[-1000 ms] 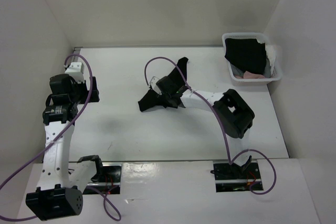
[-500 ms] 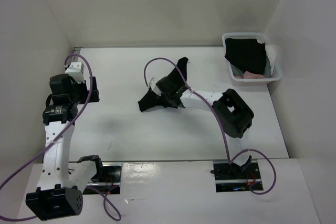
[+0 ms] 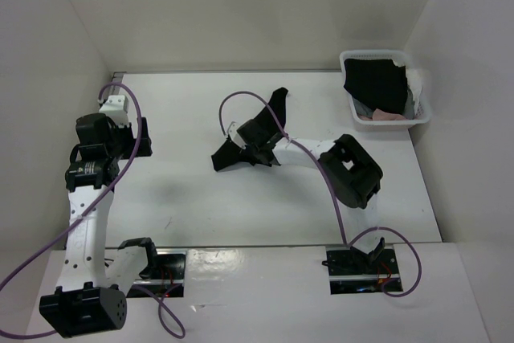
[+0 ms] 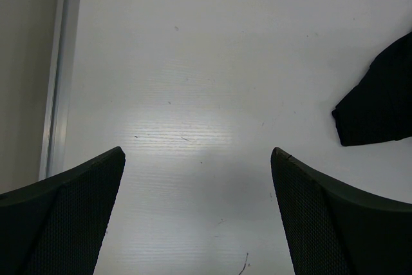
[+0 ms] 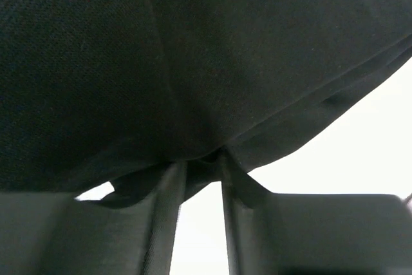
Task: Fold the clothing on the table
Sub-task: Flatten the skirt out
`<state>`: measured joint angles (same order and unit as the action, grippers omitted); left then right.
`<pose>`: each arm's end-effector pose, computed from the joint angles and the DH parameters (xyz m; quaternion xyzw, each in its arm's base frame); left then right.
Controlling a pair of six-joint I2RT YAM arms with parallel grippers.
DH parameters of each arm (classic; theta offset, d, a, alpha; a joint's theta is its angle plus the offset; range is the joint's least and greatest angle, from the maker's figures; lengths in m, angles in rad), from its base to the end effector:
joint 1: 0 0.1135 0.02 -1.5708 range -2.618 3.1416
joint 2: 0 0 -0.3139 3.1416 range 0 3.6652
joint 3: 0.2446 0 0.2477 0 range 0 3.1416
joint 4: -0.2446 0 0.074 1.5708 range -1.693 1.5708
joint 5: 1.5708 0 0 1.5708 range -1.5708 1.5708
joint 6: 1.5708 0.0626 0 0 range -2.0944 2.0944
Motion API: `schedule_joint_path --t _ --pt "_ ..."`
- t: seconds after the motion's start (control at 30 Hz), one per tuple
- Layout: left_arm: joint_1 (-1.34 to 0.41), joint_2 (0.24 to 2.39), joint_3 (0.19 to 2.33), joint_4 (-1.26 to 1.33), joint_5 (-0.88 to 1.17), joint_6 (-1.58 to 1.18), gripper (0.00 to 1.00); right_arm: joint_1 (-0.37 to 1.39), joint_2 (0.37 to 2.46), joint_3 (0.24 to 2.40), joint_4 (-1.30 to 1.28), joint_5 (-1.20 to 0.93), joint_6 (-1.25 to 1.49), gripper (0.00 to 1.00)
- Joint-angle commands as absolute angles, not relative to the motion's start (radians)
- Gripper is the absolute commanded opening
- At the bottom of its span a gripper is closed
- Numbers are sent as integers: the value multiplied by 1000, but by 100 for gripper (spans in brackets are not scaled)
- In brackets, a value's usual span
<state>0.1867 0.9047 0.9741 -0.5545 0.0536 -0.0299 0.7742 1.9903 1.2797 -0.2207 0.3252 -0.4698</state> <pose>0.1798 0.0306 0.3732 -0.0787 0.8524 0.0176 0.5166 0.3348 0.2994 0.1819 -0.5045 0.7910 -0.1049 0.3299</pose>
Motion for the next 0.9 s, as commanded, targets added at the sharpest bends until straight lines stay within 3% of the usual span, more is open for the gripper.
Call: schedule_joint_path --t 0.0,0.07,0.13,0.17,0.63,0.87 --pt "192 885 965 -535 55 -21 100 769 1996 1338 -190 325 -472 29" --pt "192 885 965 -535 55 -21 100 769 1984 1347 -199 325 -472 20" --pt "192 885 965 -535 55 -21 100 769 1948 1356 -210 325 -472 3" --pt "192 885 965 -535 55 -21 100 769 1933 1356 -210 325 -463 0" --pt "192 876 956 -535 55 -21 100 778 1839 1623 -259 278 -414 0" --pt "192 876 956 -535 55 -21 100 778 2078 1928 -295 302 -360 0"
